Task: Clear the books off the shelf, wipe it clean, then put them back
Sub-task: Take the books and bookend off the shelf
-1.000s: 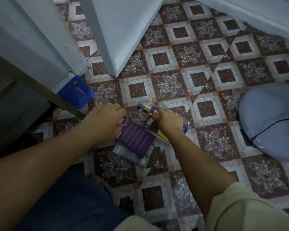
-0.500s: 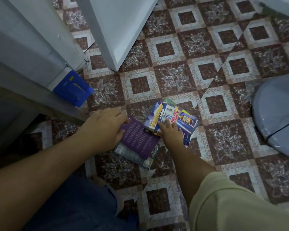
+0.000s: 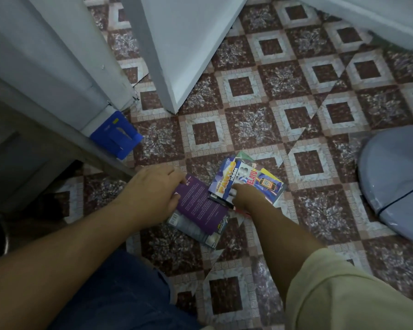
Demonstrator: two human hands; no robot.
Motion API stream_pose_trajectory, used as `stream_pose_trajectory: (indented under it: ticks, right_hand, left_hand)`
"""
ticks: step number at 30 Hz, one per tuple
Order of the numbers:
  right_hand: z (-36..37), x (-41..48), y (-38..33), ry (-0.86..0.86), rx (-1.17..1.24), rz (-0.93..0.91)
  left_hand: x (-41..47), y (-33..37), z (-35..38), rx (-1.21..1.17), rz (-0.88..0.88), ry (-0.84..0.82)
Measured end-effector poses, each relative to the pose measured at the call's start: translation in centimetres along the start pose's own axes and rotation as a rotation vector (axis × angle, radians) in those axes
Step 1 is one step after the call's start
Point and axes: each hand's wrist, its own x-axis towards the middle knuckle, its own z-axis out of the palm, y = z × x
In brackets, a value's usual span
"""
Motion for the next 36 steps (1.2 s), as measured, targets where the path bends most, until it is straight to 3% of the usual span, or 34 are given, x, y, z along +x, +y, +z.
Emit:
stream_pose_trajectory:
  ticks: [3,12,18,36]
  right_hand:
    - [-1.4,-2.3,-2.6,0.179,0.023,-0.022]
    - [-10.6,-13.7,-11.7,0.442,-0.128,-0.253]
    - [-12.1,-22.2,-18.2,0.591,-0.228,-0.46]
    - [-8.2,-38.5,-42.1,0.67,-0.462,-1.004]
  left_hand:
    - [-1.4,-0.2,-1.4,0.001,-0.028,-0.006]
    - [-6.7,-0.8,-5.8,0.001,-0.146,-0.051]
    - [-13.1,-3.1,-7.3,-0.038,-0.245,0.05]
    - [-41.1,-11.6,-11.5,-0.2,-0.802,0.542]
